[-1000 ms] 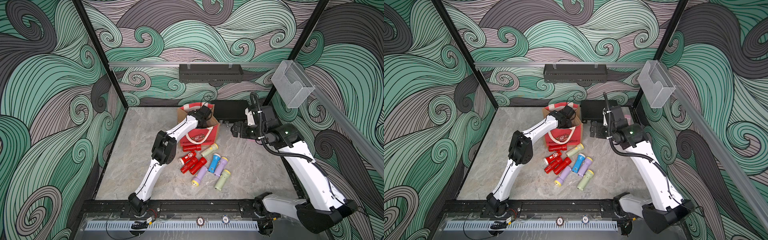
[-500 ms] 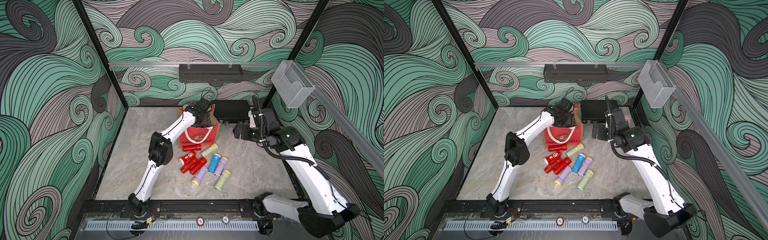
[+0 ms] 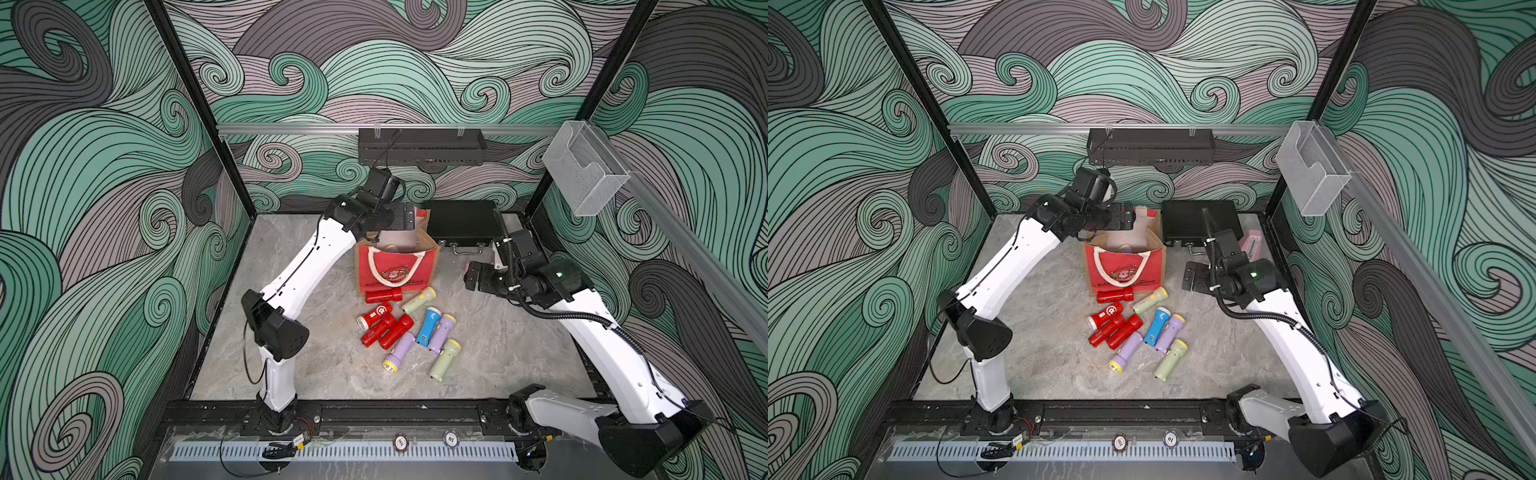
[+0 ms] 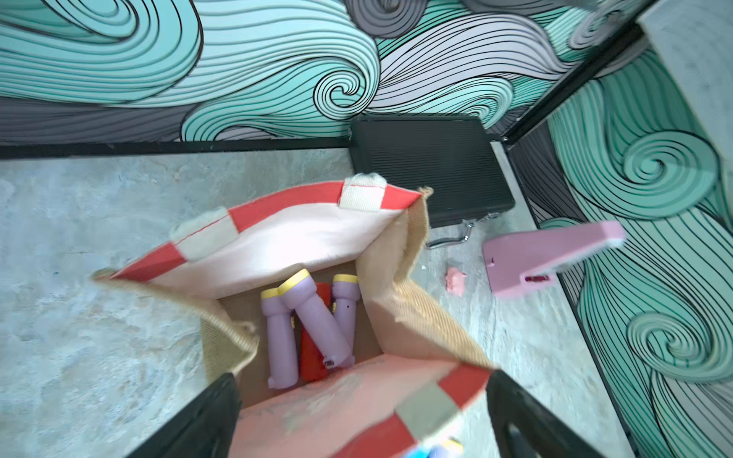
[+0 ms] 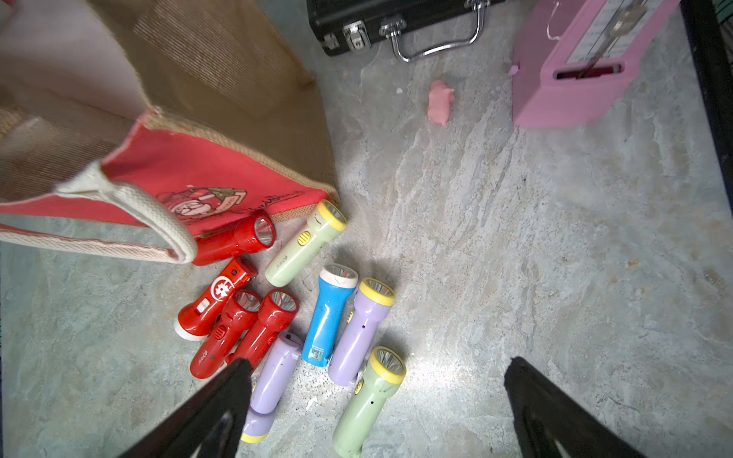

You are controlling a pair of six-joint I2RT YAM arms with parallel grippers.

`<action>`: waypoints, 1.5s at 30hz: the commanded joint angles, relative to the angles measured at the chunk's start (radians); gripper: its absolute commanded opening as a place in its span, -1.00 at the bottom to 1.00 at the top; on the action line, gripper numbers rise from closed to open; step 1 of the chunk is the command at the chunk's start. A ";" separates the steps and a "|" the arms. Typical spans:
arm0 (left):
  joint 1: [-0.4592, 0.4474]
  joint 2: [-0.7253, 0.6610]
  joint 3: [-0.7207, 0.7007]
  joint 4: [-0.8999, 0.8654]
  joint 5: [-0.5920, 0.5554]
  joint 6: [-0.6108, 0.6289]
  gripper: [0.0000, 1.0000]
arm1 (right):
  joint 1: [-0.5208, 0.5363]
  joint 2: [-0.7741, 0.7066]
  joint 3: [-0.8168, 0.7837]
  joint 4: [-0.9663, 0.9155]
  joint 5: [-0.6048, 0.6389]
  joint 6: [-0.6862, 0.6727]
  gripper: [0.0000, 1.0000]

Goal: Put the flashlights into the tote bags
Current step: Place the flashlight in the canvas bag, then pick up the flashlight from the center of the board.

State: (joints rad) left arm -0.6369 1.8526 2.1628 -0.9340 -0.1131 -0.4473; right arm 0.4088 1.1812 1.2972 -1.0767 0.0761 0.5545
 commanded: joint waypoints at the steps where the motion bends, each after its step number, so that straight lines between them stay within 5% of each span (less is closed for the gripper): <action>1: 0.008 -0.108 -0.105 -0.004 0.049 0.045 0.97 | 0.035 0.004 -0.068 -0.041 -0.042 0.111 0.99; 9: 0.008 -0.395 -0.433 0.065 0.080 0.039 0.97 | 0.154 -0.079 -0.311 0.013 -0.090 0.377 0.99; 16: 0.009 -0.553 -0.589 0.058 0.058 0.038 0.97 | 0.251 -0.060 -0.408 0.020 -0.089 0.448 0.99; 32: 0.016 -0.718 -0.709 -0.020 0.031 0.032 0.97 | 0.492 0.085 -0.550 0.251 -0.108 0.573 0.94; 45: 0.020 -0.846 -0.737 -0.137 -0.019 0.027 0.97 | 0.543 0.213 -0.584 0.385 -0.076 0.610 0.70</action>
State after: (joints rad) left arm -0.6235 1.0397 1.4288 -1.0058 -0.1017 -0.4259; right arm 0.9405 1.3750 0.7185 -0.7261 -0.0292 1.1267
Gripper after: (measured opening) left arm 0.986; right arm 0.859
